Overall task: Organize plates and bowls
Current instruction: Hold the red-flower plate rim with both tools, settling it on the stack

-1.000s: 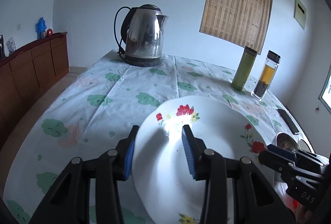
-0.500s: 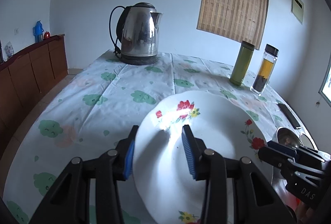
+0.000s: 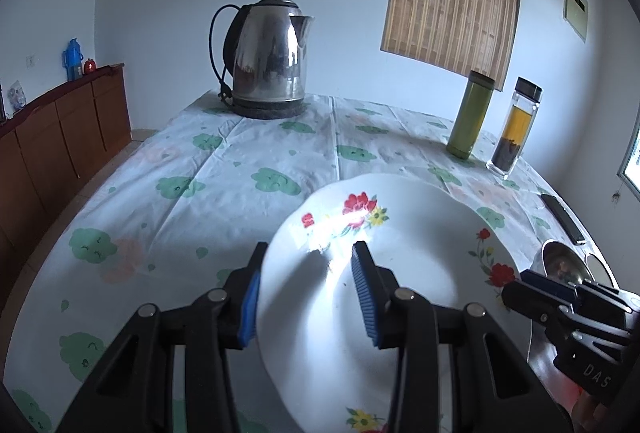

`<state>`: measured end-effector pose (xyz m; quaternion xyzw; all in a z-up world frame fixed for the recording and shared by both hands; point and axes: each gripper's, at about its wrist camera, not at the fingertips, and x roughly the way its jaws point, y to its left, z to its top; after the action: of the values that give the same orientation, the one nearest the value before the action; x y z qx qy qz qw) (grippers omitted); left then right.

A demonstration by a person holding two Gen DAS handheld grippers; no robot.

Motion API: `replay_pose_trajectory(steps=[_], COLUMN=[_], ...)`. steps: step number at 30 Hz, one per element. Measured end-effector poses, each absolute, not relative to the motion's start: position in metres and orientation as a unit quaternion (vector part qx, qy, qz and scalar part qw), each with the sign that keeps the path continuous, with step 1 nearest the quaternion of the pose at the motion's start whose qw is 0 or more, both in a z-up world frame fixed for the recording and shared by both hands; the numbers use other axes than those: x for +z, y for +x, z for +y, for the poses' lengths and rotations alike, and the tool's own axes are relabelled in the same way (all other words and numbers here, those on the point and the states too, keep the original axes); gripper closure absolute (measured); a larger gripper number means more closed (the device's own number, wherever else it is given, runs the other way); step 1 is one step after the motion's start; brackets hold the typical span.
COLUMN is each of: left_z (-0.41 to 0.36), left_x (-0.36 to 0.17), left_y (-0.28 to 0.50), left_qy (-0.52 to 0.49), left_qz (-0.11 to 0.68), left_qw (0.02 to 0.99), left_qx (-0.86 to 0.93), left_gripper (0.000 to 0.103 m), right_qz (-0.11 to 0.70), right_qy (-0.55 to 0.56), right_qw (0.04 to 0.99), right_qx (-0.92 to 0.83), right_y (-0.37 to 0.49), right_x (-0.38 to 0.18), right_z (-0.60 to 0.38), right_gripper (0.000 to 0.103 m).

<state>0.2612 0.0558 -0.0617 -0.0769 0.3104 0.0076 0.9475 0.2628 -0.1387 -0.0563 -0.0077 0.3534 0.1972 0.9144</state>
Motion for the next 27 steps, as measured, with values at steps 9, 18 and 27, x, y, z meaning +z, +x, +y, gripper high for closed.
replay_pose_trajectory(steps=[9, 18, 27], left_z=[0.0552, 0.0545, 0.0565], left_x=[-0.0627, -0.0671, -0.0718], left_y=[0.2613, 0.2647, 0.267], left_qy=[-0.077, -0.073, -0.072], left_qz=[0.31, 0.316, 0.323], left_qw=[0.948, 0.946, 0.944], left_qx=[0.006, 0.007, 0.009], left_gripper=[0.064, 0.065, 0.065], right_qz=[0.355, 0.355, 0.355], right_qy=[-0.022, -0.02, -0.023], right_qw=[0.915, 0.915, 0.916], right_qx=[0.19, 0.19, 0.188], right_y=[0.2625, 0.2627, 0.2638], right_x=[-0.0594, -0.0605, -0.0614], right_z=[-0.1349, -0.1345, -0.1328], right_gripper=[0.079, 0.079, 0.079])
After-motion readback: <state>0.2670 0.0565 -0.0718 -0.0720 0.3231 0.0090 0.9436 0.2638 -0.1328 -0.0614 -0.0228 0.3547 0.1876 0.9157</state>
